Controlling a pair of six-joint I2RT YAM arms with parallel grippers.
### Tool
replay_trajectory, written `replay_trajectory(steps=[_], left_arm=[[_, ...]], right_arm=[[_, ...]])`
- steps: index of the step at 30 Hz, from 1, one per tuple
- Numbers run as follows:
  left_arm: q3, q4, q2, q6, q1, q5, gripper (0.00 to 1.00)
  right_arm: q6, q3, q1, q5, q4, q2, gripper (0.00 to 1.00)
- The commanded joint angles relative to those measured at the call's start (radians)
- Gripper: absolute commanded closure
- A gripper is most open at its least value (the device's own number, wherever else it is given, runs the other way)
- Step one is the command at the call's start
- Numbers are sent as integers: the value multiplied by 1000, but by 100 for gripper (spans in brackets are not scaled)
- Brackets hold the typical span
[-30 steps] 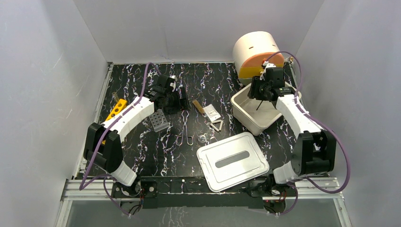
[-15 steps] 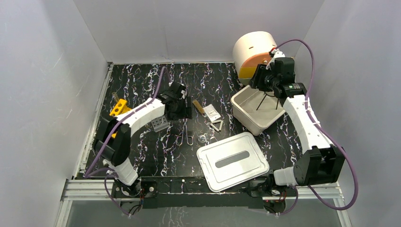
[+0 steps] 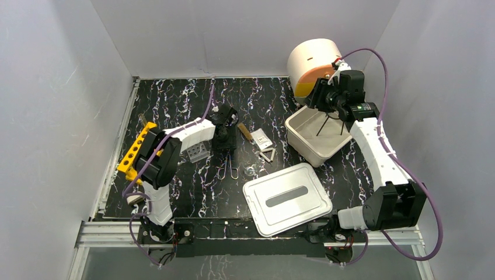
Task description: Organize the chemistry lab equipment
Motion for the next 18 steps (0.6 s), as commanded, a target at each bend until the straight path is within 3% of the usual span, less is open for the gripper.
replay_trajectory(steps=[1, 12, 15, 18], left_arm=[[33, -21, 21, 20, -18, -50, 53], [78, -107, 112, 0, -49, -49, 71], [87, -109, 117, 3, -50, -49, 86], [95, -92, 95, 21, -50, -54, 91]], right_arm=[[20, 8, -3, -30, 82, -38, 44], [57, -12, -2, -54, 140, -41, 45], [60, -15, -2, -72, 146, -38, 45], [56, -25, 5, -95, 151, -32, 45]])
